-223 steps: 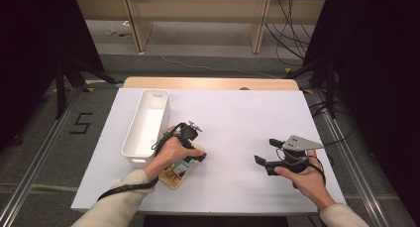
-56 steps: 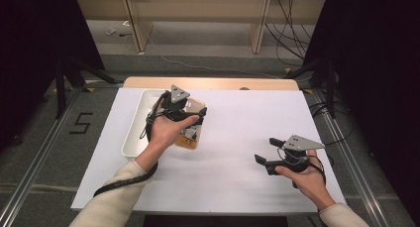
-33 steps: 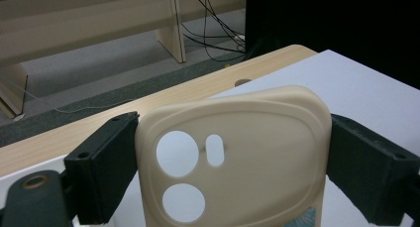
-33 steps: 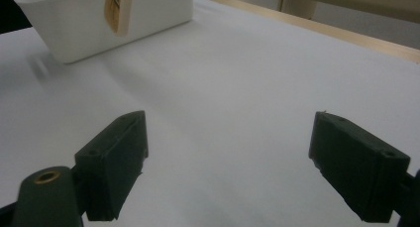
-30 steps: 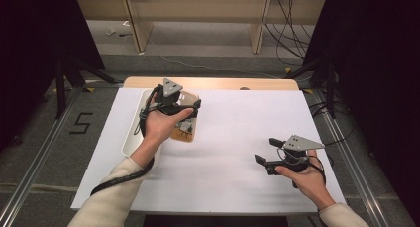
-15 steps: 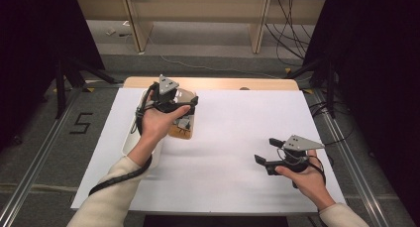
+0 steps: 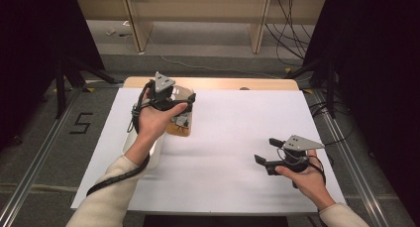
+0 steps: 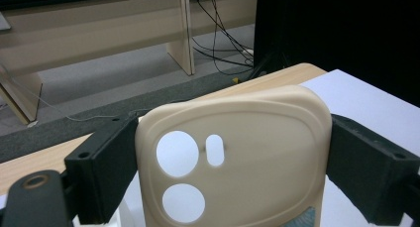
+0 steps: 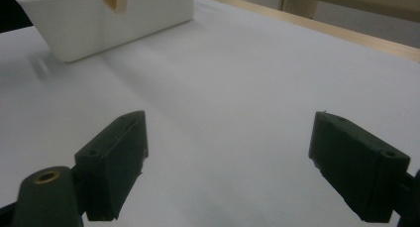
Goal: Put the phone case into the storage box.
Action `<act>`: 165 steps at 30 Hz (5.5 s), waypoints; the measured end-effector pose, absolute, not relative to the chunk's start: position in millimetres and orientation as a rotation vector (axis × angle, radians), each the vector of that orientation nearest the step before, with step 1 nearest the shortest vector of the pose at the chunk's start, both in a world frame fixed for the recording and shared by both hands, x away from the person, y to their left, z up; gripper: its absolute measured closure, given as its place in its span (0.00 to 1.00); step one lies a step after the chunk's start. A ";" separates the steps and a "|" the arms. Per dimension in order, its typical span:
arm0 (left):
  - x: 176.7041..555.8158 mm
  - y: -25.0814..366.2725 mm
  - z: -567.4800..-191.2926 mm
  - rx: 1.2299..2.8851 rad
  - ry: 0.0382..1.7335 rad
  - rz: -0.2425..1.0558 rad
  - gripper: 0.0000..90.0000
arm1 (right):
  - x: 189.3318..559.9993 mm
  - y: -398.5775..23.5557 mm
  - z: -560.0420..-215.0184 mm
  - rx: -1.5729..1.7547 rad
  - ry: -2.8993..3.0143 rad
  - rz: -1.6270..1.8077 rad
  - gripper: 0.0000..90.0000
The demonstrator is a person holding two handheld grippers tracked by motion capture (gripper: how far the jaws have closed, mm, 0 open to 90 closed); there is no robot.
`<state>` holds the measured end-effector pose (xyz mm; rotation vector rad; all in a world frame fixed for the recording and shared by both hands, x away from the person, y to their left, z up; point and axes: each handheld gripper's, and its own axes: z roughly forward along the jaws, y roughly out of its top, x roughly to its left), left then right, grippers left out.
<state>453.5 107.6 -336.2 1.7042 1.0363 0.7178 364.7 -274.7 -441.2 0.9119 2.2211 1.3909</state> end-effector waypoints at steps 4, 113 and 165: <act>453.5 109.2 -334.6 1.698 1.035 0.722 0.13 | 364.7 -274.7 -441.3 0.912 2.222 1.391 0.18; 460.6 164.3 -313.8 1.610 1.109 0.804 0.13 | 365.1 -275.7 -441.4 0.919 2.221 1.392 0.18; 469.8 186.7 -319.4 1.625 1.140 0.861 0.12 | 365.3 -275.6 -441.5 0.920 2.221 1.391 0.18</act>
